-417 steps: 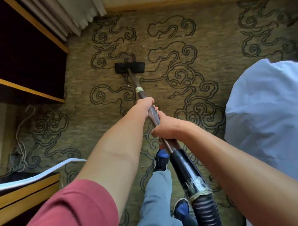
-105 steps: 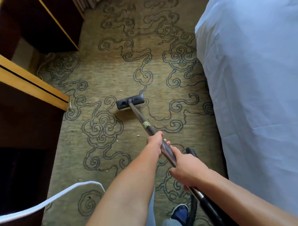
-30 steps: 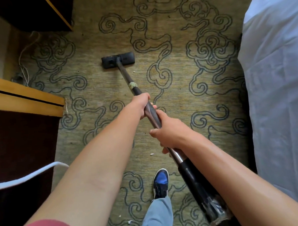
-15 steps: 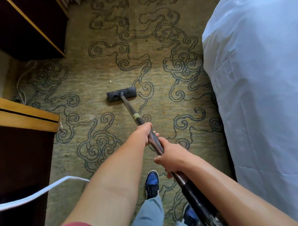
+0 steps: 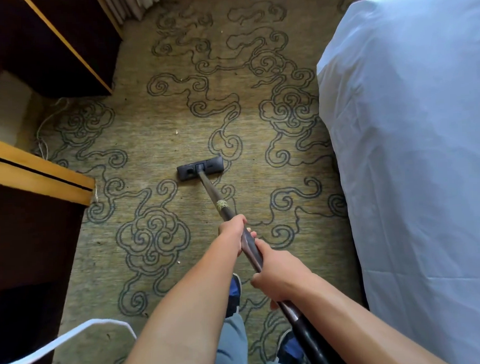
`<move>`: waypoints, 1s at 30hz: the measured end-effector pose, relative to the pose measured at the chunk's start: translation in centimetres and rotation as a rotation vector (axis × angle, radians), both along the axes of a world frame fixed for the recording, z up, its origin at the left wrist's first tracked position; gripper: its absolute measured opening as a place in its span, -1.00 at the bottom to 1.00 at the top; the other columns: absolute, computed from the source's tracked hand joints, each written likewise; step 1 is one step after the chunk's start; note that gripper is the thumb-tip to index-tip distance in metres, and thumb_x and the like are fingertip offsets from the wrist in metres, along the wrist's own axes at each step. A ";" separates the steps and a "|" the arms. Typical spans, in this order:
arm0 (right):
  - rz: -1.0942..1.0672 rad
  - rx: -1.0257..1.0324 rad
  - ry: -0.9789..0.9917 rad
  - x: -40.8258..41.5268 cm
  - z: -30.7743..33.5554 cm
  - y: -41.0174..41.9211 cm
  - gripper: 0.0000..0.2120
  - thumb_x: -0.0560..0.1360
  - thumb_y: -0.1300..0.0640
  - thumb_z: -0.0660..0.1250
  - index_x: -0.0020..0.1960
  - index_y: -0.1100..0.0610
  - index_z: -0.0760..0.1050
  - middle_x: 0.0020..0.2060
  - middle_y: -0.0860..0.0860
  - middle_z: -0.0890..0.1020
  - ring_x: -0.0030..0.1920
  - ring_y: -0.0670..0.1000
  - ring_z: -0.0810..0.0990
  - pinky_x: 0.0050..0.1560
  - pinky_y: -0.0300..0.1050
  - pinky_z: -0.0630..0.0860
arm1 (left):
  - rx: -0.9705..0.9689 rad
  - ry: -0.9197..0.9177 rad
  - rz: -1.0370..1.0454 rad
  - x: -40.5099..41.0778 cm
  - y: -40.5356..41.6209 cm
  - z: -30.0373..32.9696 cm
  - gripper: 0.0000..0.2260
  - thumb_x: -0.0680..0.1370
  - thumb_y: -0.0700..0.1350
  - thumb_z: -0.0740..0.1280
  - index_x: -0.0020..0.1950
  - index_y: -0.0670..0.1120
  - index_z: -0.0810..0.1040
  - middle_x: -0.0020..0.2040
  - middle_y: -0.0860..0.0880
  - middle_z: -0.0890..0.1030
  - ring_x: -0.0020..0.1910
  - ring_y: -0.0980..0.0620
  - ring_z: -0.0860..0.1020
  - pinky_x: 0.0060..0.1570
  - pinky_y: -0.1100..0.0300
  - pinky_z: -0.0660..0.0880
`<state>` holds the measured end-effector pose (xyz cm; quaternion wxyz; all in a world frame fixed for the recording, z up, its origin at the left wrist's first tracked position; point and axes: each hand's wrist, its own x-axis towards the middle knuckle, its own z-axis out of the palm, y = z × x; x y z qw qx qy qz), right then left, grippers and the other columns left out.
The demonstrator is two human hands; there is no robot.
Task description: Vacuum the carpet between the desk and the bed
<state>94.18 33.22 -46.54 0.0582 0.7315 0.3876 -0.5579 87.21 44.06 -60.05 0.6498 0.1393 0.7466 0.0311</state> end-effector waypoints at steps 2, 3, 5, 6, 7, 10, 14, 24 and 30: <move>0.008 -0.001 0.003 0.3 -1.1 0.9 -0.21 0.47 0.14 0.28 0.63 -0.11 0.05 0.14 0.11 0.64 0.00 0.18 0.70 0.04 0.10 0.68 | 0.020 -0.018 -0.029 0.3 1.1 -1.0 -0.79 0.49 -0.20 0.32 0.10 -0.22 0.52 -0.27 -0.11 0.58 -0.41 -0.04 0.59 -0.43 0.18 0.47; 0.001 0.002 0.010 0.3 -1.6 1.6 -0.22 0.46 0.13 0.29 0.61 -0.10 0.08 0.13 0.11 0.64 0.00 0.19 0.70 0.04 0.11 0.68 | 0.033 -0.019 -0.036 0.3 1.8 -1.5 -0.80 0.49 -0.21 0.31 0.09 -0.22 0.51 -0.29 -0.11 0.56 -0.44 -0.04 0.57 -0.44 0.19 0.45; -0.015 0.010 0.027 0.2 -2.8 3.5 -0.24 0.46 0.12 0.30 0.59 -0.10 0.10 0.12 0.12 0.62 0.00 0.22 0.69 0.03 0.15 0.68 | 0.069 0.007 -0.035 0.2 3.7 -2.5 -0.80 0.50 -0.24 0.30 0.12 -0.21 0.51 -0.31 -0.12 0.53 -0.47 -0.04 0.55 -0.45 0.18 0.43; -0.022 0.017 0.032 0.0 -3.2 4.5 -0.26 0.47 0.12 0.30 0.58 -0.09 0.11 0.11 0.13 0.62 0.00 0.23 0.69 0.03 0.16 0.68 | 0.083 0.006 -0.040 0.1 4.7 -2.6 -0.78 0.51 -0.24 0.30 0.15 -0.21 0.51 -0.31 -0.12 0.53 -0.47 -0.04 0.54 -0.45 0.18 0.43; -0.028 0.026 0.040 -0.3 -3.6 5.8 -0.29 0.47 0.12 0.30 0.57 -0.08 0.13 0.10 0.13 0.62 -0.02 0.24 0.70 0.02 0.16 0.68 | 0.093 0.006 -0.050 -0.1 6.1 -2.9 -0.77 0.52 -0.24 0.30 0.16 -0.21 0.51 -0.31 -0.12 0.53 -0.46 -0.04 0.55 -0.43 0.17 0.43; -0.050 0.061 0.071 -0.7 -4.2 9.4 -0.33 0.52 0.15 0.30 0.57 -0.06 0.16 0.06 0.12 0.62 -0.18 0.15 0.72 -0.13 0.07 0.71 | 0.111 0.021 -0.076 -0.8 10.2 -3.6 -0.72 0.54 -0.22 0.29 0.25 -0.22 0.48 -0.30 -0.13 0.53 -0.48 -0.03 0.56 -0.43 0.17 0.44; -0.116 0.067 0.117 -0.8 -5.1 15.4 -0.27 0.56 0.13 0.32 0.62 -0.11 0.07 0.05 0.09 0.60 -0.35 0.07 0.70 -0.31 -0.06 0.70 | 0.123 0.010 -0.115 -1.0 16.6 -4.7 -0.75 0.53 -0.23 0.28 0.20 -0.21 0.47 -0.29 -0.14 0.52 -0.41 -0.06 0.59 -0.42 0.15 0.47; -0.107 0.047 0.097 -2.1 -6.9 30.5 -0.17 0.56 0.23 0.26 0.67 -0.17 -0.07 0.05 0.13 0.62 -0.24 0.19 0.74 -0.21 0.15 0.73 | 0.138 0.006 -0.091 -1.9 31.2 -4.7 -0.76 0.50 -0.20 0.31 0.16 -0.22 0.49 -0.29 -0.14 0.57 -0.38 -0.07 0.58 -0.28 0.12 0.53; -0.069 0.040 0.084 -2.3 -7.8 35.3 -0.12 0.54 0.27 0.24 0.67 -0.17 -0.13 0.11 0.15 0.60 -0.18 0.21 0.74 -0.18 0.15 0.73 | 0.136 0.050 -0.145 -2.0 35.8 -4.4 -0.74 0.54 -0.18 0.30 0.22 -0.20 0.49 -0.19 -0.14 0.64 -0.31 -0.04 0.62 -0.37 0.15 0.49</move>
